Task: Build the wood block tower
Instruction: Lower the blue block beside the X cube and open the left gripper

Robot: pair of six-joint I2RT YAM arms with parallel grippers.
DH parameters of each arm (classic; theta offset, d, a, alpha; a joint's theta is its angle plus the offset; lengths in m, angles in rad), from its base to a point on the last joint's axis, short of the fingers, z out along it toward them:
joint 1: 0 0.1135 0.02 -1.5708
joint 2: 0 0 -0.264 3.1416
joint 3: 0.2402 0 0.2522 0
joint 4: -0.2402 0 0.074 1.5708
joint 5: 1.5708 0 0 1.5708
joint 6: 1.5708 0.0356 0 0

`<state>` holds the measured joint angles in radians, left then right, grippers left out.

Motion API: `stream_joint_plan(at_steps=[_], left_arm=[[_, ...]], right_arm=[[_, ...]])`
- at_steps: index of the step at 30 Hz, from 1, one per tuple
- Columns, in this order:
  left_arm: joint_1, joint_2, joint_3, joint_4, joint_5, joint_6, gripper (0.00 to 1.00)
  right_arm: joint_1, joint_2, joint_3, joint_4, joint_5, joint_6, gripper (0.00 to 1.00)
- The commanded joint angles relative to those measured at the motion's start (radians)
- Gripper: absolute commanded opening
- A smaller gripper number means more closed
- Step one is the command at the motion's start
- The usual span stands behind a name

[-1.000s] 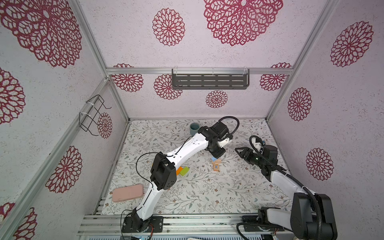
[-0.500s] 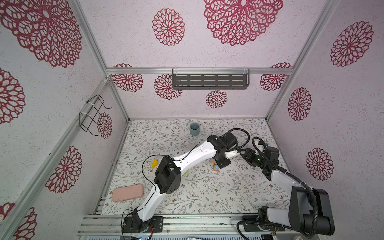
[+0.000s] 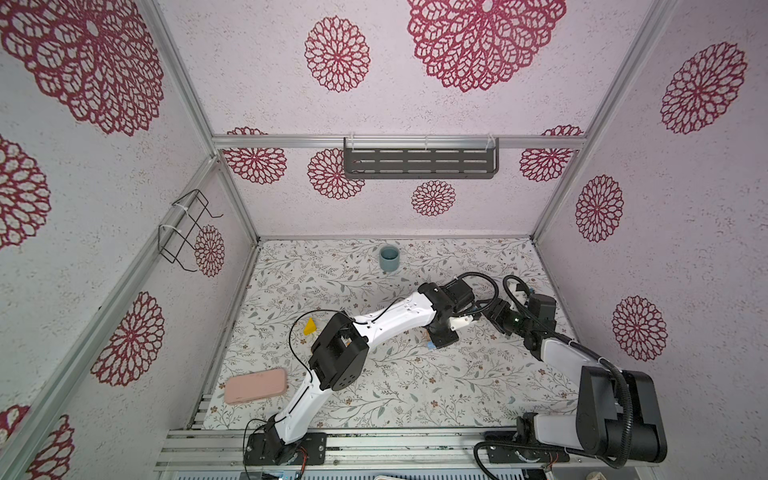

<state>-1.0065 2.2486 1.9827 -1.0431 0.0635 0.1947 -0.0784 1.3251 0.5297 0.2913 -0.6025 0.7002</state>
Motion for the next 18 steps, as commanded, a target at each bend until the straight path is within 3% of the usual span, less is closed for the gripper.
stream_joint_plan(at_steps=[1,7,18], left_arm=[[-0.041,-0.039,-0.028,0.028,-0.004,0.017,0.15],[-0.071,-0.032,-0.073,0.054,0.008,-0.004,0.16],[-0.087,-0.005,-0.084,0.067,0.009,-0.003,0.27]], right_arm=[[-0.014,0.000,0.016,-0.006,0.032,-0.010,0.60],[-0.045,-0.002,0.018,-0.051,0.066,-0.011,0.59],[-0.056,0.000,0.018,-0.063,0.067,-0.014,0.59]])
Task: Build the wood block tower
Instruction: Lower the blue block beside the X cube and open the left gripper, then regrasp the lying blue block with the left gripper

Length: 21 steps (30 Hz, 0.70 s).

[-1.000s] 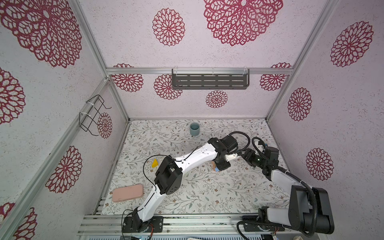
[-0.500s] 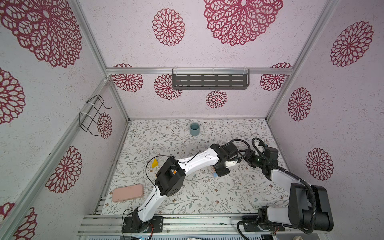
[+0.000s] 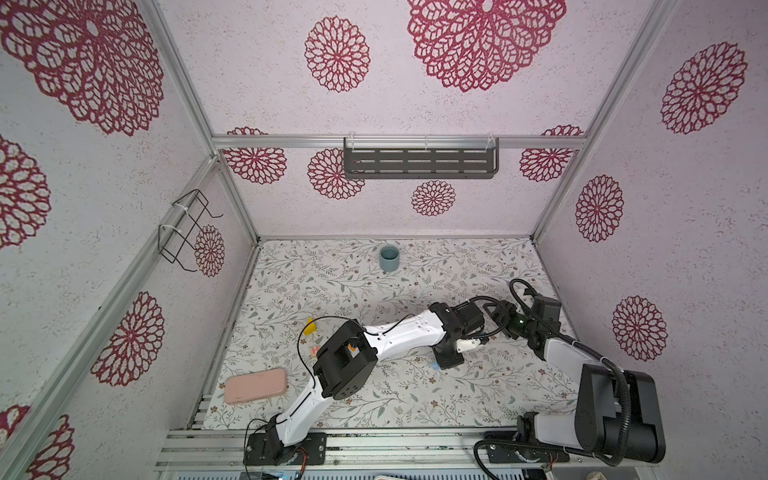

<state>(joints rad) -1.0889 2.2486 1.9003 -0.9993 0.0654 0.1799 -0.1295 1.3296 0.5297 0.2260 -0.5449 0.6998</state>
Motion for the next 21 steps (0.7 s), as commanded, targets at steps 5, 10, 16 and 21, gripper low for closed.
stream_joint_plan(at_steps=[5,10,16,21], left_arm=[[-0.006,0.002,0.001,0.021,-0.002,0.012,0.36],[-0.004,-0.022,-0.005,0.018,-0.036,0.015,0.49],[-0.005,-0.096,-0.103,0.078,-0.066,-0.004,0.55],[-0.009,-0.179,-0.266,0.218,-0.095,-0.035,0.56]], right_arm=[[-0.008,-0.011,0.018,-0.001,0.011,-0.015,0.59],[-0.009,-0.012,0.018,0.001,0.011,-0.016,0.59],[-0.007,-0.009,0.018,0.005,0.001,-0.015,0.60],[-0.009,-0.013,0.015,0.006,0.000,-0.016,0.60]])
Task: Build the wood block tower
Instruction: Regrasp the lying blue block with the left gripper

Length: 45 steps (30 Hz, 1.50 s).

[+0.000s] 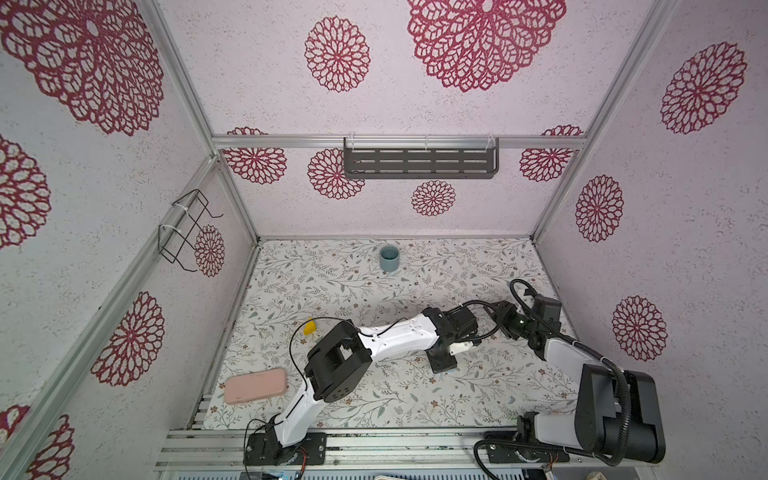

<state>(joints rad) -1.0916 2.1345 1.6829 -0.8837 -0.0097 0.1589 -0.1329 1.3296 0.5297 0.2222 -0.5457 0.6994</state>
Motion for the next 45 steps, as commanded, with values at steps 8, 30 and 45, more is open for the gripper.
stream_joint_plan(at_steps=[8,30,45], left_arm=[[-0.025,-0.059,-0.095,0.155,0.030,-0.029,0.54],[-0.007,0.003,-0.132,0.197,0.051,-0.028,0.41],[0.004,-0.052,-0.172,0.205,0.062,-0.054,0.24]], right_arm=[[-0.005,-0.007,0.019,0.009,-0.005,-0.014,0.60],[-0.005,-0.007,0.029,-0.006,-0.009,-0.021,0.60],[-0.004,-0.014,0.019,-0.028,-0.043,-0.022,0.61]])
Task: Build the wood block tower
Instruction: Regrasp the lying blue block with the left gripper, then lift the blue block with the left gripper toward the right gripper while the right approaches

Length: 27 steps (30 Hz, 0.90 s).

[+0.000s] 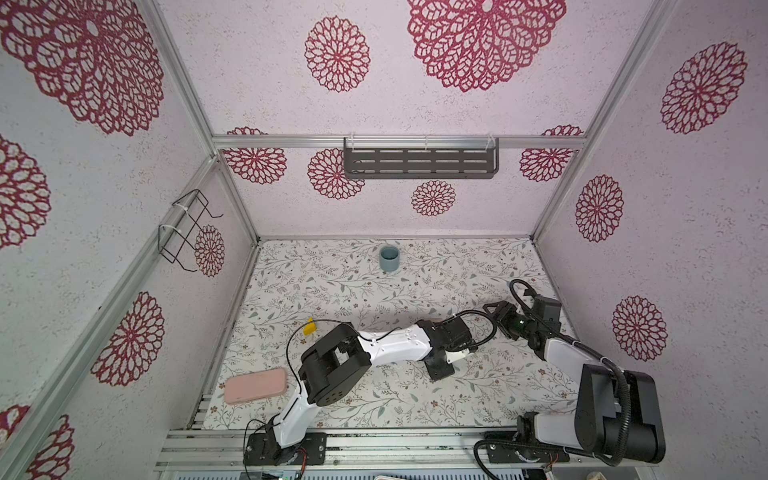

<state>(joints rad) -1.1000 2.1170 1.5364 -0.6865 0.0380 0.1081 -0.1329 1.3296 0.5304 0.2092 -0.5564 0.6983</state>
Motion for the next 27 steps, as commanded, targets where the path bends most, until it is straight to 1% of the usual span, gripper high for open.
stream_joint_plan(at_steps=[1,7,8,11,14,19,24,27], left_arm=[[0.016,-0.049,-0.031,0.006,0.019,-0.007,0.24],[0.037,-0.143,-0.088,0.009,0.006,-0.027,0.24],[0.041,-0.190,-0.100,0.011,0.000,-0.029,0.24],[0.045,-0.242,-0.122,0.018,-0.015,-0.029,0.24],[0.056,-0.277,-0.122,0.016,-0.004,-0.036,0.24],[0.071,-0.289,-0.095,0.006,0.003,-0.008,0.24],[0.099,-0.274,-0.055,-0.010,0.001,0.014,0.23],[0.124,-0.278,-0.043,-0.006,0.015,0.021,0.24]], right_arm=[[-0.004,-0.011,0.021,-0.031,-0.043,-0.027,0.61],[0.038,-0.013,0.036,-0.142,-0.065,-0.080,0.58],[0.049,-0.016,0.035,-0.154,-0.071,-0.085,0.57],[0.081,-0.035,0.036,-0.200,-0.080,-0.108,0.55],[0.105,-0.070,0.039,-0.247,-0.095,-0.120,0.53],[0.144,-0.128,0.049,-0.295,-0.162,-0.124,0.51],[0.185,-0.100,0.072,-0.283,-0.278,-0.124,0.47],[0.217,-0.079,0.081,-0.262,-0.315,-0.118,0.45]])
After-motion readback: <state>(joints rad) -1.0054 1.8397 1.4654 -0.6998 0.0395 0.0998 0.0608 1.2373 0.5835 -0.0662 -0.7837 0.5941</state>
